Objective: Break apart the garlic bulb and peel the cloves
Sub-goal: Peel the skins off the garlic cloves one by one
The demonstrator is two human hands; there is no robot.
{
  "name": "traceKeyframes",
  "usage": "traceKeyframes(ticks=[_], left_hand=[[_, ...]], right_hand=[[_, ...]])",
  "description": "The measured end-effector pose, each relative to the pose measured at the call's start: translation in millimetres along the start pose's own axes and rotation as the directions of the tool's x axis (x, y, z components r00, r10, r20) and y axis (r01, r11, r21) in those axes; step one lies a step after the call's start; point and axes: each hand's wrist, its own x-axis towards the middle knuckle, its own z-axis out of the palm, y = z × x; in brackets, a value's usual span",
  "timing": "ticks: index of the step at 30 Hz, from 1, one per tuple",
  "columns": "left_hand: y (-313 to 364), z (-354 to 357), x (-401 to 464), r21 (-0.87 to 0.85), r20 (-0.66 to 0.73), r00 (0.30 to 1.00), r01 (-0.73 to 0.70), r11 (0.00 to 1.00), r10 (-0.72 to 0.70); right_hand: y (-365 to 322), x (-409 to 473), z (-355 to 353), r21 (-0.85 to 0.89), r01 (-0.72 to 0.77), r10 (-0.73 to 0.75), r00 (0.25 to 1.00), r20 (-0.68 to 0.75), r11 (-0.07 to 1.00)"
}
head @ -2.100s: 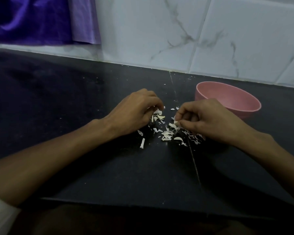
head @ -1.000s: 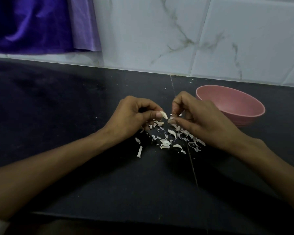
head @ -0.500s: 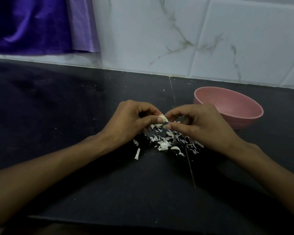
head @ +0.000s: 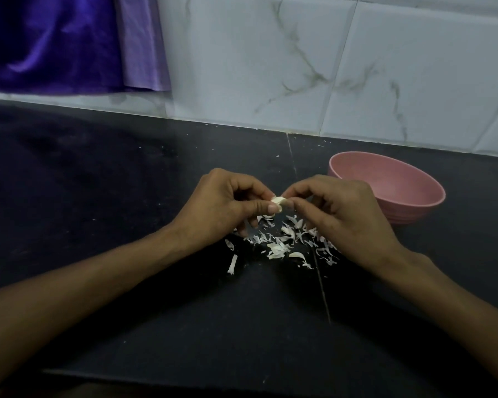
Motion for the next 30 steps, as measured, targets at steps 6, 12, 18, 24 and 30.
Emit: traceKeyframes(ticks=[6,12,18,24,30], left_hand=[[0,2,-1,-0.036,0.014,0.997,0.074,0.997,-0.074],[1,2,-3,-0.049,0.022,0.994,0.108,0.993,-0.107],[4,2,-3,-0.067,0.021,0.994,0.111,0.992,-0.11],[4,1,-3,-0.08,0.017,0.994,0.113,0.99,-0.112],[6,4,-6,-0.031,-0.029,0.996,0.08,0.996,-0.081]], right_hand=[[-1,-2,4,0.27,-0.193,0.19,0.981,0.039,0.943],[-1,-1,9,0.521,-0.355,0.333,0.933,0.139,0.776],[-5,-2,7,0.619,-0.422,0.391,0.899,0.196,0.662],[-9,-2,6,0.635,-0.445,0.418,0.885,0.205,0.631],[-12,-4,9,0.643,-0.472,0.449,0.867,0.216,0.603]])
